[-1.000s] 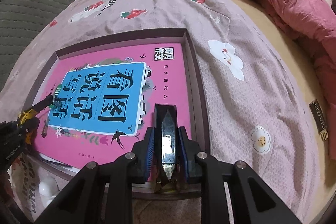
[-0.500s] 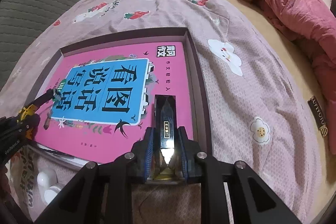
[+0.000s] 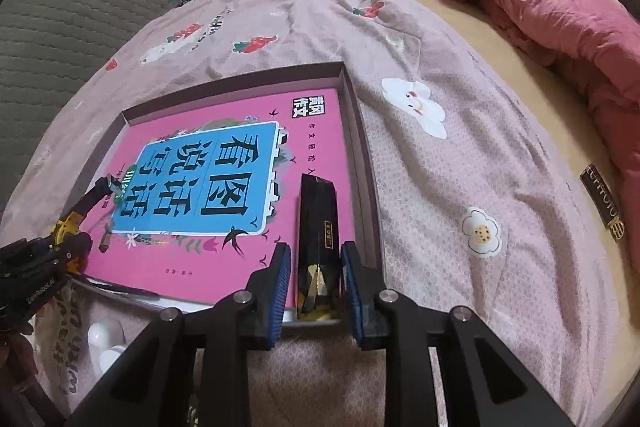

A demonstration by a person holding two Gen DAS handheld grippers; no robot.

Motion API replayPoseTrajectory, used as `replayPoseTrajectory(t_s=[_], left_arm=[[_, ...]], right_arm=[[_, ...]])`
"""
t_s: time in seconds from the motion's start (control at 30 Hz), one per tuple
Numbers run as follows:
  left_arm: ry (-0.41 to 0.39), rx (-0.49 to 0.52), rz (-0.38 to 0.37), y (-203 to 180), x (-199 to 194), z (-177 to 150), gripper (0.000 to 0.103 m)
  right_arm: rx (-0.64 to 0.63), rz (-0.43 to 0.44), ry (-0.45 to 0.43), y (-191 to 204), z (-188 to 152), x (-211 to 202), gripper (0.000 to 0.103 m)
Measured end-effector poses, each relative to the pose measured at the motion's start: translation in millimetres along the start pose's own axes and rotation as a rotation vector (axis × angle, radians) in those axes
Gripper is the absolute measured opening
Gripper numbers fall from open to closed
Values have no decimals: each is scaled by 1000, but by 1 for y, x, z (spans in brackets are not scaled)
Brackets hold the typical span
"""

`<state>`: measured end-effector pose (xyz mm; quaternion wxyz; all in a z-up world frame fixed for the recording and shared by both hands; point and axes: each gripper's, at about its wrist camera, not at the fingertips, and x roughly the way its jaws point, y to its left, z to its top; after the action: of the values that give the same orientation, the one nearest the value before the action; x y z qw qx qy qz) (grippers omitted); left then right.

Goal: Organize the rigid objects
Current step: 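Lower both held objects onto the pink book and open both tools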

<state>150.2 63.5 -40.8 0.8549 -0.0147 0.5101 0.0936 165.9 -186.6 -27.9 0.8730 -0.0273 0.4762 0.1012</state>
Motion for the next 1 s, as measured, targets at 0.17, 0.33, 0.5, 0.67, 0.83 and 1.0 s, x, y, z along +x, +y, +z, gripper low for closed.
replayPoseTrajectory(t_s=[0.17,0.33,0.5,0.67,0.83,1.0], left_arm=[[-6,-4,-16,0,-4,-2,29],[-11,-13,-32,1,-8,-5,30],[-18,-28,-30,2,-15,-8,33],[-27,-64,-61,10,-20,-9,42],[-47,-79,-80,13,-27,-11,45],[-64,-100,-114,18,-35,-14,47]], right_arm=[[3,6,-23,-1,-4,-11,37],[9,26,-46,-3,-8,-21,42],[4,31,-73,-4,-14,-32,42],[33,43,-80,-10,-20,-40,54],[49,40,-107,-16,-20,-49,54],[58,37,-121,-19,-21,-55,54]])
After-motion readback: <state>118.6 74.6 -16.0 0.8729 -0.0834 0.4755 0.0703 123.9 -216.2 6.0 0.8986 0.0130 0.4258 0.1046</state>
